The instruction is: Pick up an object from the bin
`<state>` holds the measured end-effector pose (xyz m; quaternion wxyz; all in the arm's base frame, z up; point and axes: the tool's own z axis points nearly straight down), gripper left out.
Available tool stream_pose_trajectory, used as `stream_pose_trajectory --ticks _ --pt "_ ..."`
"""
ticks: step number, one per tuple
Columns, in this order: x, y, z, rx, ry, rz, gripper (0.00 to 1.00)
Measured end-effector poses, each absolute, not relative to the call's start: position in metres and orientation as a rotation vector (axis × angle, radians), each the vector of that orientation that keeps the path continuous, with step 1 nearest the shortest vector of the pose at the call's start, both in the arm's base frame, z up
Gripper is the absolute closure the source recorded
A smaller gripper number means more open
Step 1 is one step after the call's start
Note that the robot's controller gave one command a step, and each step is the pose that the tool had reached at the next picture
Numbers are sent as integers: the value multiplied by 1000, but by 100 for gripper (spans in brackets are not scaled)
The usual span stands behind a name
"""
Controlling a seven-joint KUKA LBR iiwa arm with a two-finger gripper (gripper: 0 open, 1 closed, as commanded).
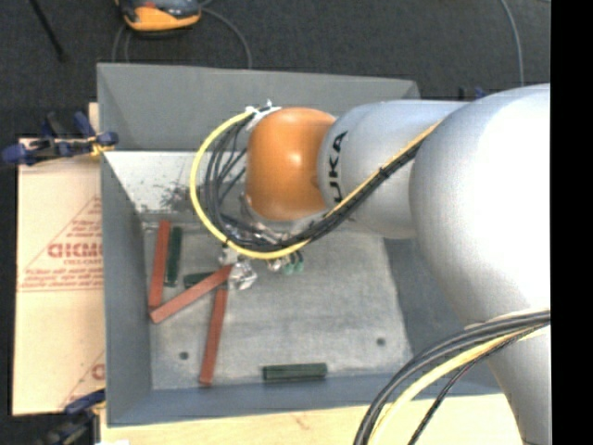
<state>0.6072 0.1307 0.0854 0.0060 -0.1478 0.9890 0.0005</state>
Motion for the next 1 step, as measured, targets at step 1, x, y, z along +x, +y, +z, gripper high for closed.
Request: stream_pose_trajectory --ticks 1 --pt "607 131 87 -462 3098 1 100"
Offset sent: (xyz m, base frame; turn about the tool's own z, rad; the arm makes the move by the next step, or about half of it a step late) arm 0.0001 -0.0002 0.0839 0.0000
